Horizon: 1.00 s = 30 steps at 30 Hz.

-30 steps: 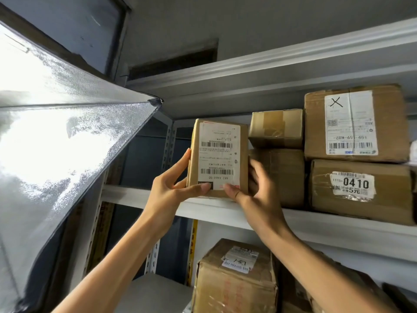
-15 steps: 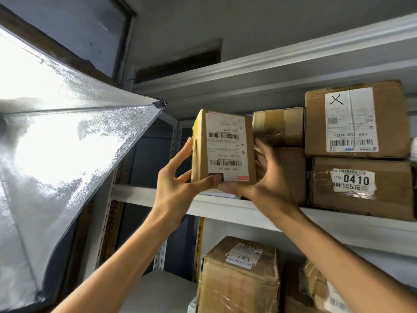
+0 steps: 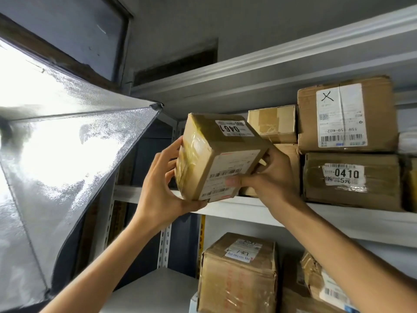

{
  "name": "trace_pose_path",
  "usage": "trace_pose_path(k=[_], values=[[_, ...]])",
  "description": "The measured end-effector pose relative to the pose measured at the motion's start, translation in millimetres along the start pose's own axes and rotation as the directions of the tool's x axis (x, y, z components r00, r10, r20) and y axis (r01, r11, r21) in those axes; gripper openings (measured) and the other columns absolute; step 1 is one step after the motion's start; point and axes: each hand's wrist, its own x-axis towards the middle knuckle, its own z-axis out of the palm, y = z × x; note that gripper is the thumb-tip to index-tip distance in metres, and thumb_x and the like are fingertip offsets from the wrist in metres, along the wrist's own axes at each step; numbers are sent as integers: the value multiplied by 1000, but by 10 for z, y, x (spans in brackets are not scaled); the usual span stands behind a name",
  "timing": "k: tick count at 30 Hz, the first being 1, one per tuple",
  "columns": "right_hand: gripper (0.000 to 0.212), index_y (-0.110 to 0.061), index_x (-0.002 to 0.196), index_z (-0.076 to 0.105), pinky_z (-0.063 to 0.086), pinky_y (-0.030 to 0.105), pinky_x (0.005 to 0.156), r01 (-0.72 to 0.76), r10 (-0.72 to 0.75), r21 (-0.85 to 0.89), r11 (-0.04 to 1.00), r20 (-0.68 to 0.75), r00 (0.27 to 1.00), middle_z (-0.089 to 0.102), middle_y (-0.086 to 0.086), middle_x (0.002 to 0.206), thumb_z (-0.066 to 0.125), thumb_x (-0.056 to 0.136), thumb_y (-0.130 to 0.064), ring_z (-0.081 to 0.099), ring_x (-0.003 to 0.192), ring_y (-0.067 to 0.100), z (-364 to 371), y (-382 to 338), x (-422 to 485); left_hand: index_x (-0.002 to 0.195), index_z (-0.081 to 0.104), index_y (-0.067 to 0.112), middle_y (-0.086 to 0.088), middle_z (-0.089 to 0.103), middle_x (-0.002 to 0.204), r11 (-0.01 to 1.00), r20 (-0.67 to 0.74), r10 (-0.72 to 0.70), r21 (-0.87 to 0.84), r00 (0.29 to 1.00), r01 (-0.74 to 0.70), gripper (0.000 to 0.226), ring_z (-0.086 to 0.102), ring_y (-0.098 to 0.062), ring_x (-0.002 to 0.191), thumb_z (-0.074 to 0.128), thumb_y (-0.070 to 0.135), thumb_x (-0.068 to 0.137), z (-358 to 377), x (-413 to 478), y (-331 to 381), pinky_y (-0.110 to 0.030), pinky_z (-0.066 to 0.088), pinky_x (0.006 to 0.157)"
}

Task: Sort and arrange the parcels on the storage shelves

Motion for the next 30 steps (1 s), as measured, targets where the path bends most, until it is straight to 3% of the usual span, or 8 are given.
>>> trace_pose_path(k=[6,11,14,17,23,25,27,30], values=[[64,-19,92,57,59,25,65,20,-18,32,999,-64,998,72,-16,87,82,48,20,70,84,4,36,-32,-10,139,37,41,13,58,124,972,38,-139,-185,990,144,113,58,-13,117,92,15,43,36,21,16,-32,55,87],[45,-21,101,63,58,25,73,5,-3,29,1000,-51,999,73,-15,93,87,63,-15,70,88,4,47,-113,-65,139,48,33,-1,69,115,883,169,-282,-339,944,325,94,67,-20,106,82,30,51,16,6,60,-31,55,84],[58,-26,121,64,51,34,97,-1,3,-24,1000,89,996,69,-11,116,83,67,-35,61,114,10,-12,-127,-87,116,65,22,-9,70,110,673,196,-485,-538,852,507,60,67,-29,98,70,43,60,50,41,40,-34,54,78],[77,-39,134,53,39,37,110,32,-6,-126,992,203,979,54,-18,137,79,63,-50,46,131,5,29,-89,-143,130,56,16,-14,64,121,497,286,-593,-606,753,621,66,67,-31,98,55,58,79,21,68,30,-37,55,75],[44,-31,120,60,48,34,101,50,-41,-101,994,90,995,67,-11,119,76,79,-37,60,114,4,98,-51,-123,133,55,23,-3,62,130,643,272,-484,-534,832,549,69,53,-21,125,40,71,85,48,76,136,-38,38,107],[26,-28,109,63,50,31,96,-57,53,75,996,61,997,72,-11,106,69,83,-30,65,104,4,91,-35,-116,132,53,33,8,56,133,715,192,-457,-502,869,487,67,46,-13,131,59,67,75,53,128,197,-34,33,110],[22,-27,107,64,50,35,97,-179,168,318,931,62,984,72,-7,108,61,86,-24,65,107,11,82,15,-103,140,41,47,14,42,145,807,186,-382,-411,905,425,93,40,-7,134,78,65,57,56,188,206,-28,31,106],[28,-22,114,63,52,33,90,-263,274,535,803,61,960,68,2,117,53,90,-10,63,111,19,83,57,-78,135,39,59,16,36,149,878,162,-327,-312,931,362,90,38,-7,136,78,69,55,48,229,199,-33,30,111]])
